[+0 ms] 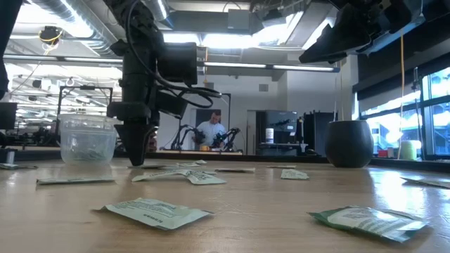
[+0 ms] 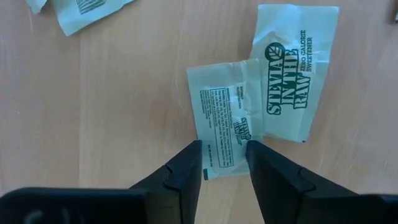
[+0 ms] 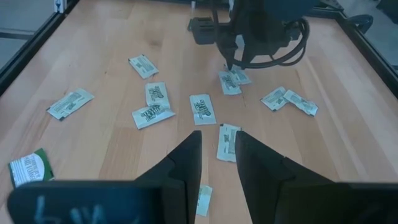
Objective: Pick and place Stevia / Truvia into bins
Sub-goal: Put the white stevia packet into the left transparent container
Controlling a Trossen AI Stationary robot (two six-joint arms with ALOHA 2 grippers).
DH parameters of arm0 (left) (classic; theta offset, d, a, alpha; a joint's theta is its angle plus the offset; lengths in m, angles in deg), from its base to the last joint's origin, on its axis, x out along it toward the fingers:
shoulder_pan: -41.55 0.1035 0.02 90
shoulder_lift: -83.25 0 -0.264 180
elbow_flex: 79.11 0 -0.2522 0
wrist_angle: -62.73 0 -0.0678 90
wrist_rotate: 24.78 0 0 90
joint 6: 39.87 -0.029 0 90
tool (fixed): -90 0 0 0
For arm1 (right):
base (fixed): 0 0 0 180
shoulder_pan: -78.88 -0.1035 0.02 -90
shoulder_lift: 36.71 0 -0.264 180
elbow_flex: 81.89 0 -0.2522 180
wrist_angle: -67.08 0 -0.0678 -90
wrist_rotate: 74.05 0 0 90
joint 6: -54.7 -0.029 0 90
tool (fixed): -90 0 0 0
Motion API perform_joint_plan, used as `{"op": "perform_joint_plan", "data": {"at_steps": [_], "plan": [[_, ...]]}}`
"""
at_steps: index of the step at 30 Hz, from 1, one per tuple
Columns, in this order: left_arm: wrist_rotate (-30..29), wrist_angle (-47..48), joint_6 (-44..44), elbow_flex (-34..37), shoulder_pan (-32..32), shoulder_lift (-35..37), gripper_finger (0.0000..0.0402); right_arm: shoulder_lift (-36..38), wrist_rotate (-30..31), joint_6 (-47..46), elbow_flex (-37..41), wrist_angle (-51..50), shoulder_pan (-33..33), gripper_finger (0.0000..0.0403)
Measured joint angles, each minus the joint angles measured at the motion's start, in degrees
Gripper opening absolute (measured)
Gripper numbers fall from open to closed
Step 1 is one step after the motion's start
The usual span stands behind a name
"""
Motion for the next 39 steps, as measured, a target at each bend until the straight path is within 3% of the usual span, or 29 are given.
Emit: {"op": "perform_joint_plan", "data": {"at_steps": [18,27,39], "plan": [[0.6,0.0,-2.0,0.1,-0.1,0.1,0.0053,0.0,0.0,0.1,0.0,0.0,0.0,0.0101],[-0.7,4.2,-3.7,-4.9,0.0,-0.6,0.0048,0.0,0.0,0.0,0.0,0.0,0.0,0.0101],[-0.3,20.0,-2.6,-11.6,0.0,0.0,0.0043,0.0,0.0,0.0,0.0,0.0,0.0,0.0101]]}}
